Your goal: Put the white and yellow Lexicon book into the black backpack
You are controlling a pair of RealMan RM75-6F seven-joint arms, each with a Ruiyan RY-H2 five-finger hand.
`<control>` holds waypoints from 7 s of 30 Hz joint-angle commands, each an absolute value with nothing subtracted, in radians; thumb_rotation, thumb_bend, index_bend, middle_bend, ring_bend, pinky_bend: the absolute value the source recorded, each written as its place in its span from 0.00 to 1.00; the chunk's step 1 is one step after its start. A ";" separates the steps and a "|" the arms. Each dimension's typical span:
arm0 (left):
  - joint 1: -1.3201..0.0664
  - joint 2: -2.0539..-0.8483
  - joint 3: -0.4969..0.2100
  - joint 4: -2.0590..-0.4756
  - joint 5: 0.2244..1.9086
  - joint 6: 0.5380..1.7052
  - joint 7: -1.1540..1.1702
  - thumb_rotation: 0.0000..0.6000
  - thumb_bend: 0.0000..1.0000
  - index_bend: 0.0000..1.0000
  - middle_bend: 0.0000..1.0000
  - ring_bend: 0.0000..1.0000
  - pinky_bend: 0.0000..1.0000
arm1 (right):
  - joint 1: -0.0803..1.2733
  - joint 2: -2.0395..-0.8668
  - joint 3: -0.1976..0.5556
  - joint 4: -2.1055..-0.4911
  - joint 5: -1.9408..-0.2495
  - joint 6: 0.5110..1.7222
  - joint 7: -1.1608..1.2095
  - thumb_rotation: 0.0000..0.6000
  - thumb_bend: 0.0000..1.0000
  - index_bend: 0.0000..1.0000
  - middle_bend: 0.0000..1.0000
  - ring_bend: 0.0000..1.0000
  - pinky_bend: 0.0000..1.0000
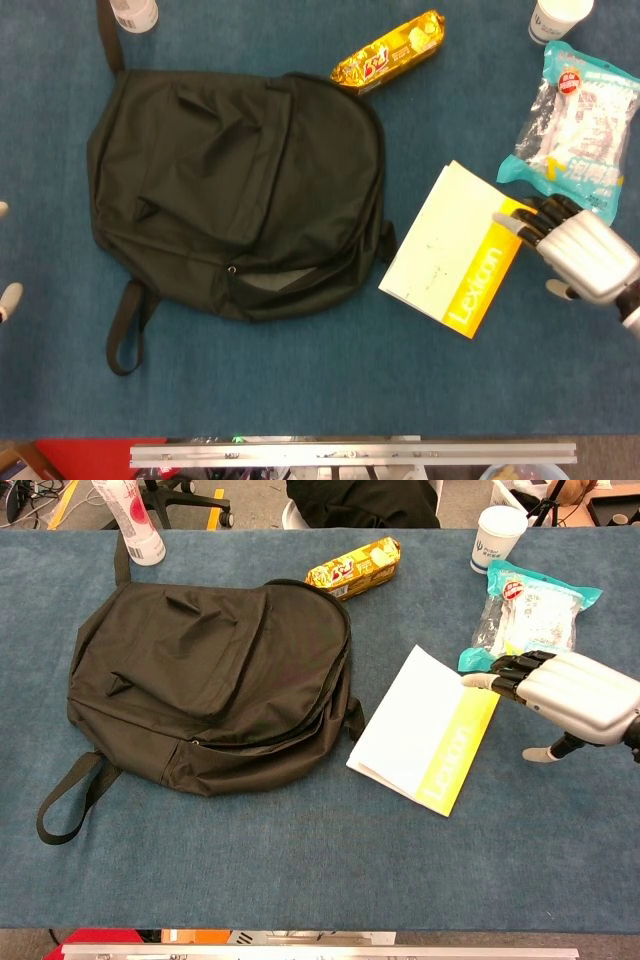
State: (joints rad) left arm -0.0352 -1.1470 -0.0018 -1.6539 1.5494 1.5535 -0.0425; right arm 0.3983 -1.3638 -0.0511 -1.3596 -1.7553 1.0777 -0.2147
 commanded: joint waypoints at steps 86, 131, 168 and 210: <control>-0.018 -1.115 -0.002 -1.600 1.595 1.583 -0.183 1.00 0.17 0.20 0.21 0.11 0.12 | 0.548 -1.779 -0.044 -0.835 -1.722 1.294 -0.019 1.00 0.63 0.76 0.62 0.49 0.64; -0.458 -1.218 -0.023 -1.697 1.725 1.057 0.054 1.00 0.17 0.19 0.19 0.11 0.14 | 0.402 -1.281 0.157 -1.413 -1.557 1.490 -0.300 1.00 0.46 0.85 0.71 0.58 0.70; -0.694 -1.681 -0.132 -1.587 1.137 0.860 0.576 1.00 0.17 0.02 0.06 0.06 0.15 | 0.365 -1.266 0.158 -1.398 -1.547 1.488 -0.255 1.00 0.46 0.87 0.71 0.59 0.70; -0.693 -1.802 -0.216 -1.447 1.125 1.137 0.399 1.00 0.35 0.53 0.58 0.59 0.80 | 0.339 -1.242 0.157 -1.424 -1.572 1.508 -0.238 1.00 0.46 0.88 0.71 0.59 0.70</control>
State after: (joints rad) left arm -0.7026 -1.8267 -0.2173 -1.4258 1.1015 1.1202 0.4126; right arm 0.3385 -1.2422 0.1590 -1.4225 -1.5685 1.5085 -0.2384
